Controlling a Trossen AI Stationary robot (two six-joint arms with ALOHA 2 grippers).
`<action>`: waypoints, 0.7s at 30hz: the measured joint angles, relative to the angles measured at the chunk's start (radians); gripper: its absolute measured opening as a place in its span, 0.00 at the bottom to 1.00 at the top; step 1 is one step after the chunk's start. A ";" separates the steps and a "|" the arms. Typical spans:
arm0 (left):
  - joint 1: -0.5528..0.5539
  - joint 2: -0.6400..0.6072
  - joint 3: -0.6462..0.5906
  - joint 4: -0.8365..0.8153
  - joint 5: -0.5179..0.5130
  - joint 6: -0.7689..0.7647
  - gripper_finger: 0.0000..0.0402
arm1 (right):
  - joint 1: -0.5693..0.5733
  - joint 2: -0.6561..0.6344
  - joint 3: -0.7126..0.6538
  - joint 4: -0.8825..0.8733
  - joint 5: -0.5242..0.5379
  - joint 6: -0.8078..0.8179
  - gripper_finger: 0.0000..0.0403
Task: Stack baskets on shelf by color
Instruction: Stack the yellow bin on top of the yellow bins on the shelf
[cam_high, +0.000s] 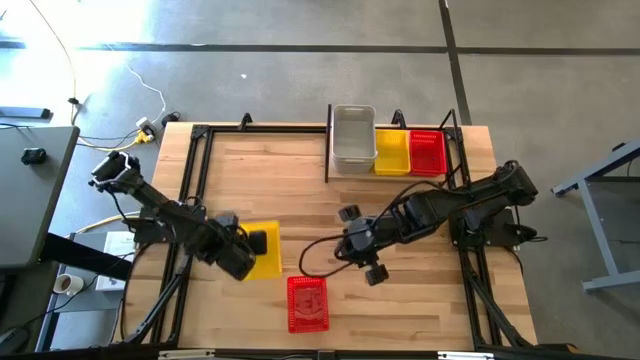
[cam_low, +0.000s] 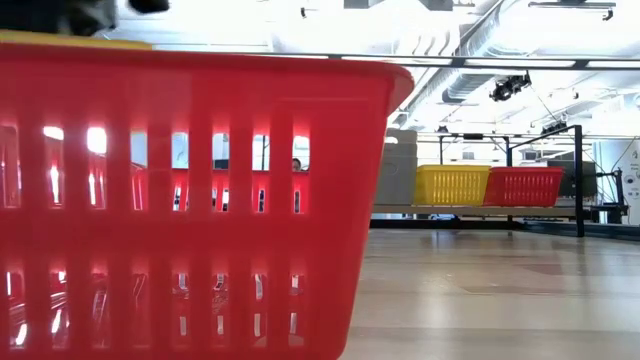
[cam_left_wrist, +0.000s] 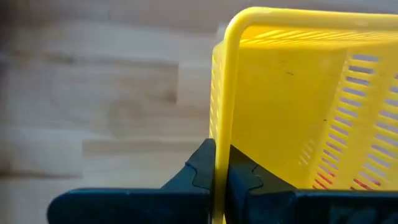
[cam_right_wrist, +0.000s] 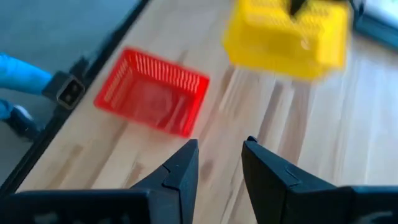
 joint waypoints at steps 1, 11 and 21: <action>0.022 -0.003 0.023 -0.030 -0.013 0.025 0.00 | 0.003 0.000 0.000 0.026 0.000 -0.025 0.27; 0.270 -0.006 0.186 -0.042 -0.136 0.318 0.00 | -0.003 0.000 0.000 0.123 0.089 -0.246 0.27; 0.448 0.028 0.242 0.186 -0.183 0.581 0.00 | -0.056 0.000 0.000 0.124 0.153 -0.324 0.27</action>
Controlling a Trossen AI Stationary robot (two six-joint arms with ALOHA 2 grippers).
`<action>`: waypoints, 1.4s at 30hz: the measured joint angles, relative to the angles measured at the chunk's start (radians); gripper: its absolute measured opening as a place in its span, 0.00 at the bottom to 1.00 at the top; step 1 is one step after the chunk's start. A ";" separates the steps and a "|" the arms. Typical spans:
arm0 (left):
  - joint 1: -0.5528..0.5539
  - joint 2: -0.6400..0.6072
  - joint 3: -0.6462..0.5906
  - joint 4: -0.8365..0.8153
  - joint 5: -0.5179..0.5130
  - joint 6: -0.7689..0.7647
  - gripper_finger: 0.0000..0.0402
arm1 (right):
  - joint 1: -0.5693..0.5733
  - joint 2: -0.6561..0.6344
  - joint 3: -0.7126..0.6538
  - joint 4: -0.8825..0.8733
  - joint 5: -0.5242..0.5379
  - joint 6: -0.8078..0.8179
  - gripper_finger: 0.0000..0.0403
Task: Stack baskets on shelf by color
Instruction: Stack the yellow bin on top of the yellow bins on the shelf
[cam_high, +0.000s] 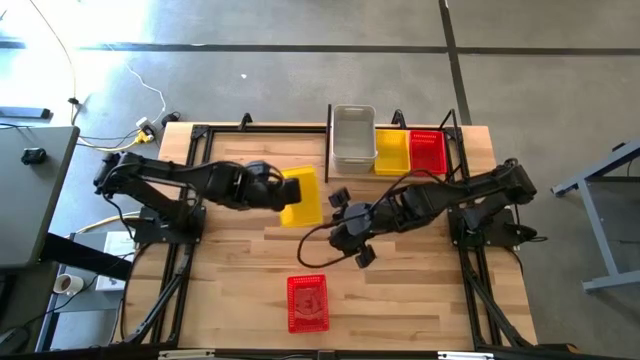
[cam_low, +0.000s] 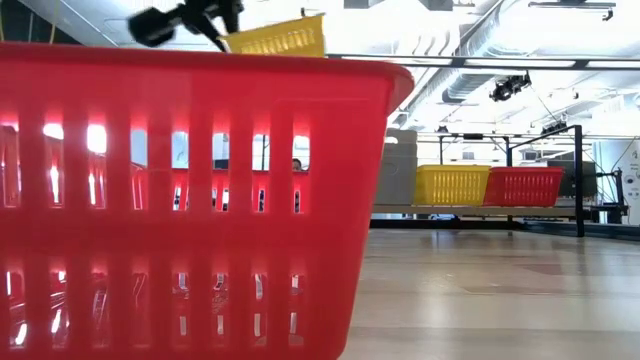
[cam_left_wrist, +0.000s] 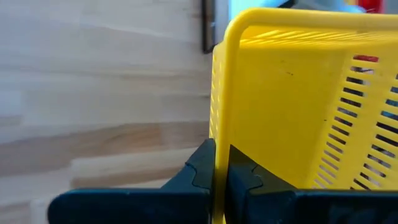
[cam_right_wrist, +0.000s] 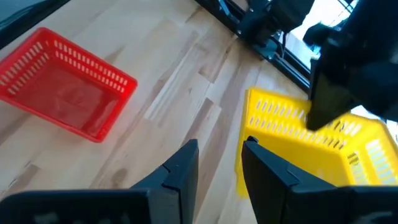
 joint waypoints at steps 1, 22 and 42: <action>0.011 0.010 0.000 0.025 0.001 0.018 0.00 | -0.007 0.000 0.000 0.002 -0.001 0.000 0.27; 0.190 0.102 0.034 0.346 0.166 0.277 0.00 | -0.148 0.000 0.000 -0.142 -0.003 0.063 0.27; 0.221 0.108 0.142 0.335 0.170 0.538 0.00 | -0.213 0.063 0.000 -0.232 0.177 0.217 0.13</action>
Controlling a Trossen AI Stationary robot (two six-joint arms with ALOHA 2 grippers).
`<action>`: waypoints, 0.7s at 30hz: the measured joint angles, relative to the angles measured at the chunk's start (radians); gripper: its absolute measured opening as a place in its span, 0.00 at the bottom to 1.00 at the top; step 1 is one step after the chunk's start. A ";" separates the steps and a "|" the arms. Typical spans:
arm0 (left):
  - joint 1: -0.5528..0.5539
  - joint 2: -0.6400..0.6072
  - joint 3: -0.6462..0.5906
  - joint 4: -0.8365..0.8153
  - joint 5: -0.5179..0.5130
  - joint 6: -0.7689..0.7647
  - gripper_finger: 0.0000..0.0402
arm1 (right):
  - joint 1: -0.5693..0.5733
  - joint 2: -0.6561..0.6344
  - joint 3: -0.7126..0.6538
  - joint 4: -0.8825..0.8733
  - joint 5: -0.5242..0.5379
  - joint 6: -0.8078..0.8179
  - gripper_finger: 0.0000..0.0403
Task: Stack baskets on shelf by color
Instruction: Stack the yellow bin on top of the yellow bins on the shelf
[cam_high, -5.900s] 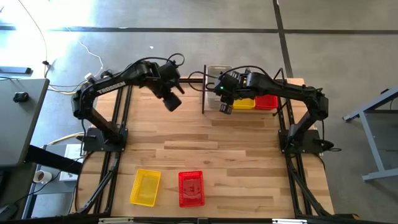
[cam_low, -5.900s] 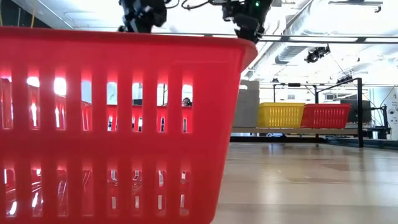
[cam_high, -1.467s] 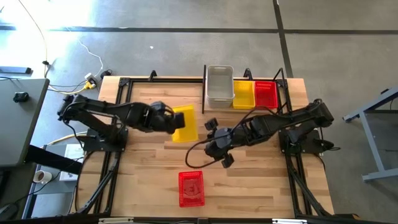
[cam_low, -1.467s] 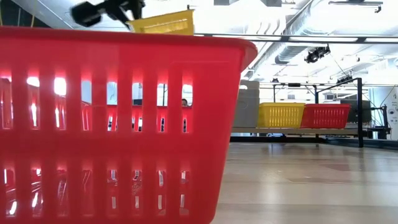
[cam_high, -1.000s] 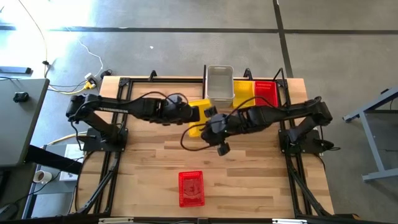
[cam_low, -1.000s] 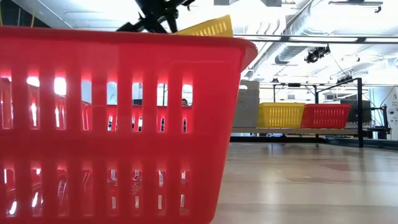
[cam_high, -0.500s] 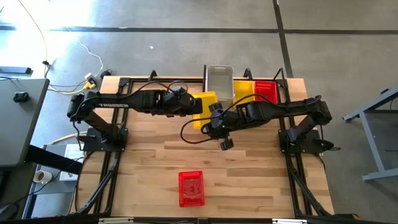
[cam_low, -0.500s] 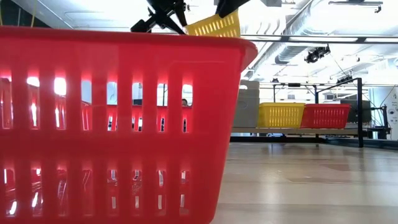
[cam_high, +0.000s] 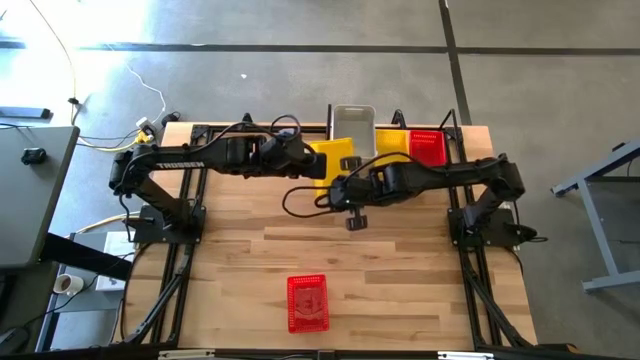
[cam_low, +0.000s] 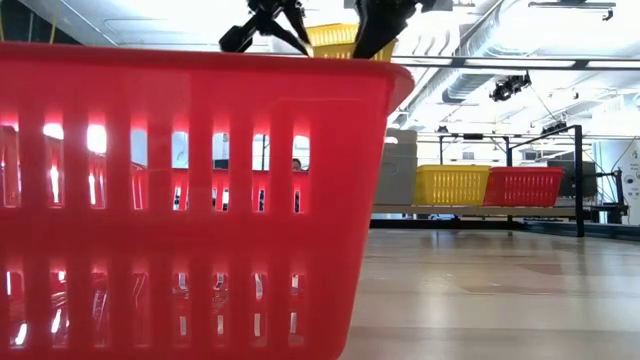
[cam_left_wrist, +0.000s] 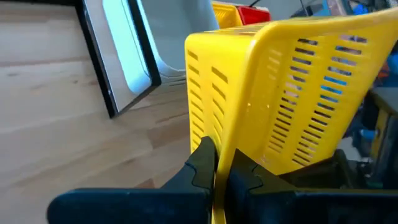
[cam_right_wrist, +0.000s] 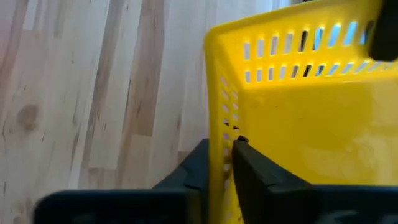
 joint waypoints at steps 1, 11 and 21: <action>0.002 0.000 0.000 -0.004 0.000 0.019 0.00 | 0.001 0.003 0.000 0.000 0.001 0.009 0.09; 0.016 0.000 0.000 0.002 0.015 0.189 0.05 | 0.000 0.008 0.000 0.015 -0.004 0.140 0.01; 0.074 -0.004 0.003 0.016 0.113 0.430 0.24 | 0.017 0.011 -0.002 -0.044 -0.026 0.374 0.00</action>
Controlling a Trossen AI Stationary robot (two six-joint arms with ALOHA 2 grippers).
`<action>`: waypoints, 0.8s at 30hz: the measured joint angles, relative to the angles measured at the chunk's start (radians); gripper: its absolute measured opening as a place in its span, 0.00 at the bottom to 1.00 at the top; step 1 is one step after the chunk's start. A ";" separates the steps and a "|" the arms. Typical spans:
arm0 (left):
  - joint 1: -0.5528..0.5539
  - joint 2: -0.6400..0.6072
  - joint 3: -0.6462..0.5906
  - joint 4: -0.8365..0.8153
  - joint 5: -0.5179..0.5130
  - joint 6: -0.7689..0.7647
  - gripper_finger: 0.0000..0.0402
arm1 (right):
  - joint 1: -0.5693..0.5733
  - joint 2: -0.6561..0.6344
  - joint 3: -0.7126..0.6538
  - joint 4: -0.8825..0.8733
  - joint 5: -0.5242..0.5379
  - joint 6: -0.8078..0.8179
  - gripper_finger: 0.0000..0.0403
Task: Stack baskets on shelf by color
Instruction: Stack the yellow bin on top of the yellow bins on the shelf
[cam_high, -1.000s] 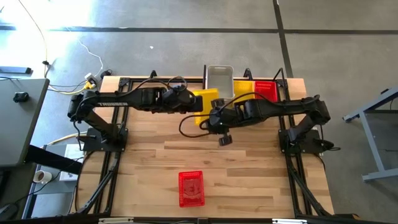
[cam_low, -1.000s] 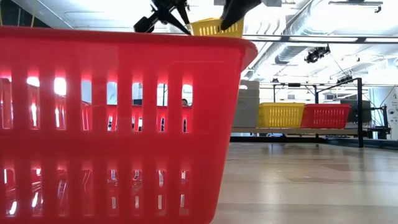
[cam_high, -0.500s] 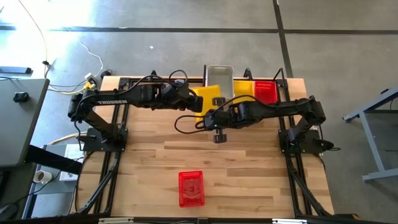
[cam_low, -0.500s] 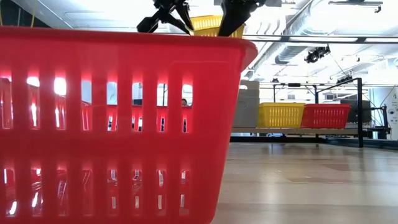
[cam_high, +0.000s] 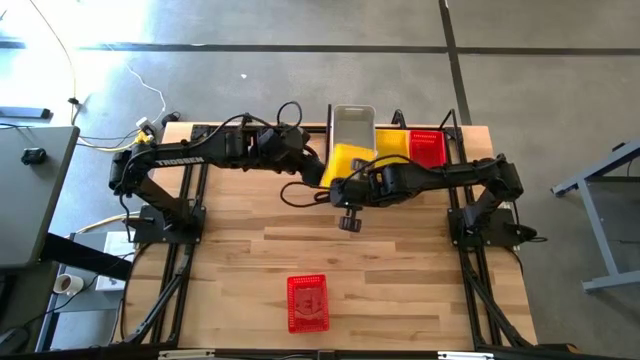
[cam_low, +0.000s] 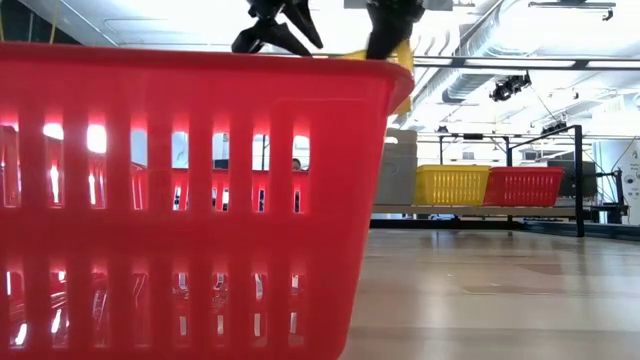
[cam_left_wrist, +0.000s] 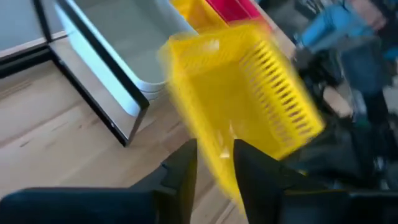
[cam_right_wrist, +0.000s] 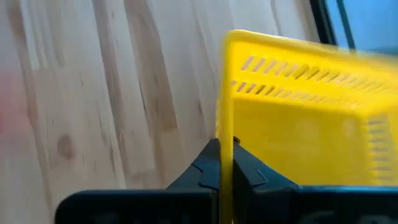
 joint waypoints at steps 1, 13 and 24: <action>0.006 0.000 0.000 0.000 0.019 0.021 0.25 | 0.003 -0.001 0.000 -0.029 0.003 0.028 0.00; 0.047 0.000 0.000 -0.004 0.148 0.291 0.29 | 0.078 -0.007 0.000 -0.223 0.059 0.247 0.00; 0.047 0.000 -0.002 -0.016 0.189 0.377 0.28 | 0.089 -0.077 -0.017 -0.420 0.239 0.355 0.00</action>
